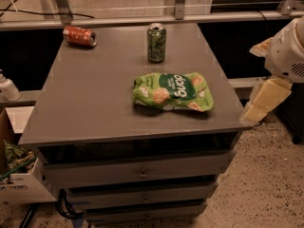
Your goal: Move green can near coke can
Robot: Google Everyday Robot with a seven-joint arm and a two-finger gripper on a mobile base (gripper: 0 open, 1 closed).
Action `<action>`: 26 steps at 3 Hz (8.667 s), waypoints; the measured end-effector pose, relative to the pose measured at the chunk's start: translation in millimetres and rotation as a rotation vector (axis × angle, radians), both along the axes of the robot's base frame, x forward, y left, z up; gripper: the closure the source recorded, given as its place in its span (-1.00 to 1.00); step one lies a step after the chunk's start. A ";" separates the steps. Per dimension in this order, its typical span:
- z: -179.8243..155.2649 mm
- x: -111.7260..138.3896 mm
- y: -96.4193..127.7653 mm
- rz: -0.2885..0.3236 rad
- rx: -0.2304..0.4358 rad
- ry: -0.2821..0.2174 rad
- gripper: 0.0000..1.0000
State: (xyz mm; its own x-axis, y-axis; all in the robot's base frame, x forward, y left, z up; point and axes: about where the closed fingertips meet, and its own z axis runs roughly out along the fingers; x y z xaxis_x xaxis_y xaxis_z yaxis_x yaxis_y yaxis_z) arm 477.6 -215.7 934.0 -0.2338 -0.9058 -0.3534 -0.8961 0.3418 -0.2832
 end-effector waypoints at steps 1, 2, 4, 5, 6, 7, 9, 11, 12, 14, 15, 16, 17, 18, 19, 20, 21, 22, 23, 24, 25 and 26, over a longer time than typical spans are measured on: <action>-33.7 76.1 32.1 -0.023 0.140 -0.051 -1.00; -41.6 108.7 49.5 -0.025 0.187 -0.077 -1.00; -44.3 113.3 49.2 -0.030 0.216 -0.082 -1.00; -44.3 130.2 30.5 -0.092 0.269 -0.128 -1.00; -40.0 167.9 13.0 -0.151 0.322 -0.208 -1.00; -30.9 201.4 10.7 -0.171 0.378 -0.259 -1.00; -27.4 250.6 58.3 -0.131 0.525 -0.249 -1.00; -42.5 276.7 126.1 -0.051 0.620 -0.180 -1.00; -51.4 293.4 142.7 -0.036 0.647 -0.169 -1.00; -62.1 330.1 145.9 -0.059 0.718 -0.192 -0.65; -62.4 338.9 151.9 -0.063 0.756 -0.188 -0.16; -60.1 342.2 161.7 -0.053 0.779 -0.177 0.28; -58.6 344.3 167.4 -0.047 0.793 -0.171 0.76; -57.6 346.0 171.5 -0.043 0.803 -0.166 1.00; -57.6 346.0 171.6 -0.043 0.803 -0.166 1.00; -58.6 349.8 172.6 -0.039 0.815 -0.184 1.00; -38.1 364.9 170.5 -0.026 0.894 -0.271 1.00; -18.6 380.5 181.7 0.010 0.947 -0.330 1.00; -11.3 391.8 203.9 0.062 0.951 -0.338 1.00; -13.5 393.6 234.6 0.112 0.928 -0.283 1.00; -12.9 385.5 262.6 0.156 0.899 -0.212 1.00; -13.1 377.5 284.1 0.183 0.881 -0.157 1.00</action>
Offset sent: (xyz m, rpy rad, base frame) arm 0.0712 0.0296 -0.0325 0.1328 -0.0469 -0.0230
